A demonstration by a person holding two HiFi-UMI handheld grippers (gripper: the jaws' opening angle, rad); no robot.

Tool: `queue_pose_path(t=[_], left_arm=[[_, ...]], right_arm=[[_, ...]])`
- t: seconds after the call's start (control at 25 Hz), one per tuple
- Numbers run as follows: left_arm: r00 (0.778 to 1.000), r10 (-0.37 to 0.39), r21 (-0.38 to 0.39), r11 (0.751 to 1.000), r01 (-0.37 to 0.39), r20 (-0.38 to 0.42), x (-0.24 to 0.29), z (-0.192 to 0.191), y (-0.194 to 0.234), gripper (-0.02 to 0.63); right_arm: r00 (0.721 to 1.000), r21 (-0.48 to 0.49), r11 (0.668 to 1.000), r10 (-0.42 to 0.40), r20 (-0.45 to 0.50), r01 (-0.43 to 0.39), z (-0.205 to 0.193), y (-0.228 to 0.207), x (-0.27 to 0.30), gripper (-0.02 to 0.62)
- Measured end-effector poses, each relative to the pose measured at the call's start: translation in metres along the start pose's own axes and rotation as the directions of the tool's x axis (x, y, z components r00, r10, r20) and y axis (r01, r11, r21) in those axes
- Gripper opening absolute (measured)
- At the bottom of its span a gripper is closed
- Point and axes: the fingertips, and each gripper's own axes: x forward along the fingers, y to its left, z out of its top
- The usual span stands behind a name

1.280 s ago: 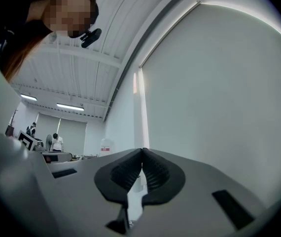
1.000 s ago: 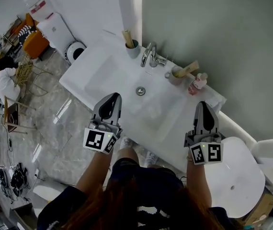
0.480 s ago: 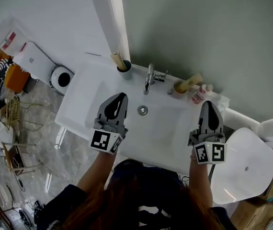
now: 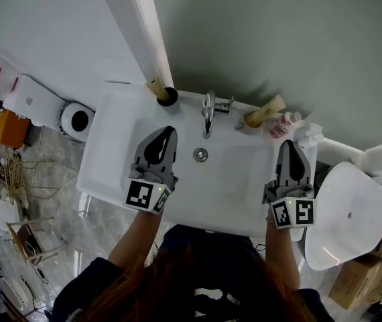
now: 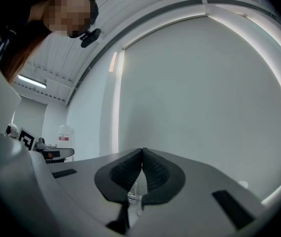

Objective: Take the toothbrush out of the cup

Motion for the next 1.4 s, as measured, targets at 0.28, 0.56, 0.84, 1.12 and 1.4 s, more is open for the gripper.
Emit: queue_pose_path(t=[0.28,0.56,0.84,1.12,1.4], left_arm=[[0.999,0.04,-0.001,0.999,-0.04,-0.025,0.01,-0.005,-0.006,0.035],[0.996,0.072,0.004,0.997,-0.072,-0.047,0.025,-0.02,-0.009,0.035],[0.99,0.112,0.003,0.994,-0.112,-0.092,0.036,-0.041,-0.003,0.035],[0.985,0.134,0.015,0.991,-0.133,-0.11,0.042,-0.05,0.009,0.035],[0.979,0.162,0.013,0.987,-0.161,-0.127,0.036,-0.059,0.016,0.035]], right_arm=[[0.998,0.003,0.999,0.036,-0.053,-0.035,-0.014,-0.019,0.025,0.015],[0.989,0.018,1.0,0.026,-0.144,-0.023,-0.056,-0.049,0.052,0.049],[0.959,0.097,0.993,-0.036,-0.282,0.065,-0.128,-0.078,0.087,0.141],[0.932,0.073,0.992,-0.071,-0.355,0.103,-0.18,-0.087,0.115,0.212],[0.941,0.057,0.991,-0.097,-0.323,0.122,-0.188,-0.096,0.137,0.172]])
